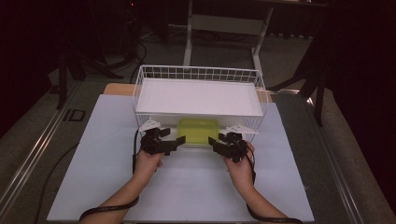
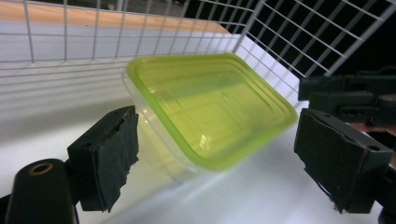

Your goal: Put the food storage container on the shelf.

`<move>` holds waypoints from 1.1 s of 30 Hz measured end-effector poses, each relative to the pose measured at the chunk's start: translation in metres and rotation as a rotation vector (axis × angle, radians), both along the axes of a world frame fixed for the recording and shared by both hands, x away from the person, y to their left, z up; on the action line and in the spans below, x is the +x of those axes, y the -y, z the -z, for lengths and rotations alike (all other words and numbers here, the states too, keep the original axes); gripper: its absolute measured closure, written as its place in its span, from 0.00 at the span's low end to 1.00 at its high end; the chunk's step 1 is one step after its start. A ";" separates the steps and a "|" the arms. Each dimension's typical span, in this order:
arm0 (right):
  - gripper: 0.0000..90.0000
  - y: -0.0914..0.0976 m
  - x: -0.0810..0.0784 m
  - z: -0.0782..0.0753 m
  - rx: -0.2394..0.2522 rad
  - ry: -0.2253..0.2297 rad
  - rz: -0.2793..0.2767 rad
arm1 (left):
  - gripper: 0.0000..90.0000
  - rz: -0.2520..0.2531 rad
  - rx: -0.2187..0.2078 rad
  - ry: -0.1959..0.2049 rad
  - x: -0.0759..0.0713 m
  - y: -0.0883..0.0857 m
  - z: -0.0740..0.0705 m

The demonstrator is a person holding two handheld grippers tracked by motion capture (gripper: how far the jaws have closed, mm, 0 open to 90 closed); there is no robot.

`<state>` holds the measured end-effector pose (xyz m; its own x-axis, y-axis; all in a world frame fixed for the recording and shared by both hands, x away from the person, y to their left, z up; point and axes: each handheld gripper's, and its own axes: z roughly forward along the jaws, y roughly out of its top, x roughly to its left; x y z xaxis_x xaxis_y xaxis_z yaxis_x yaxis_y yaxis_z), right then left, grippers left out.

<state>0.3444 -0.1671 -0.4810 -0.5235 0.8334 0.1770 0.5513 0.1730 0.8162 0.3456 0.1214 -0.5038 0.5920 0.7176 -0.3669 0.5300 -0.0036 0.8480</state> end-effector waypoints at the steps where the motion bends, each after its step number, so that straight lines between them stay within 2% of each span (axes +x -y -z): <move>1: 0.57 -0.003 -0.006 -0.002 0.015 -0.012 -0.025 | 0.13 0.004 0.008 0.000 -0.009 -0.002 -0.002; 2: 0.57 -0.003 -0.006 -0.002 0.015 -0.012 -0.025 | 0.08 0.004 0.008 0.000 -0.009 -0.002 -0.002; 3: 0.58 -0.005 -0.008 -0.003 0.022 -0.019 -0.034 | 0.08 0.009 0.009 -0.004 -0.013 -0.003 -0.003; 4: 0.61 -0.008 -0.014 -0.002 0.032 -0.037 -0.052 | 0.02 0.018 0.012 -0.010 -0.018 -0.004 -0.005; 7: 0.66 -0.011 -0.017 -0.001 0.028 -0.048 -0.056 | 0.02 0.037 0.008 -0.001 -0.031 -0.008 -0.008; 8: 0.80 -0.014 -0.020 0.003 0.020 -0.075 -0.056 | 0.02 0.046 0.008 0.009 -0.040 -0.011 -0.010; 10: 0.82 -0.015 -0.022 0.005 0.015 -0.081 -0.052 | 0.02 0.056 0.007 0.011 -0.045 -0.013 -0.011; 13: 1.00 -0.020 -0.024 0.013 -0.020 -0.082 -0.060 | 0.02 0.057 0.018 0.013 -0.057 -0.017 -0.010; 17: 1.00 -0.025 -0.023 0.019 -0.015 -0.100 -0.065 | 0.02 0.051 0.062 0.033 -0.070 -0.022 -0.003; 20: 1.00 -0.031 -0.021 0.025 -0.023 -0.111 -0.072 | 0.02 0.058 0.088 0.016 -0.072 -0.024 0.003; 22: 1.00 -0.036 -0.016 0.029 -0.031 -0.110 -0.068 | 0.02 0.058 0.093 0.012 -0.072 -0.025 0.005; 27: 1.00 -0.042 -0.007 0.036 -0.035 -0.117 -0.059 | 0.02 0.054 0.074 0.010 -0.070 -0.027 0.009; 30: 1.00 -0.043 0.001 0.040 -0.016 -0.137 -0.043 | 0.02 0.049 0.075 0.013 -0.071 -0.028 0.010; 33: 1.00 -0.044 0.010 0.041 -0.019 -0.125 -0.024 | 0.02 0.048 0.076 0.006 -0.070 -0.030 0.012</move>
<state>0.3544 -0.1235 -0.5219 -0.5178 0.8249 0.2268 0.6443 0.2015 0.7378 0.2756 0.1509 -0.5155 0.6281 0.7142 -0.3087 0.5227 -0.0934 0.8474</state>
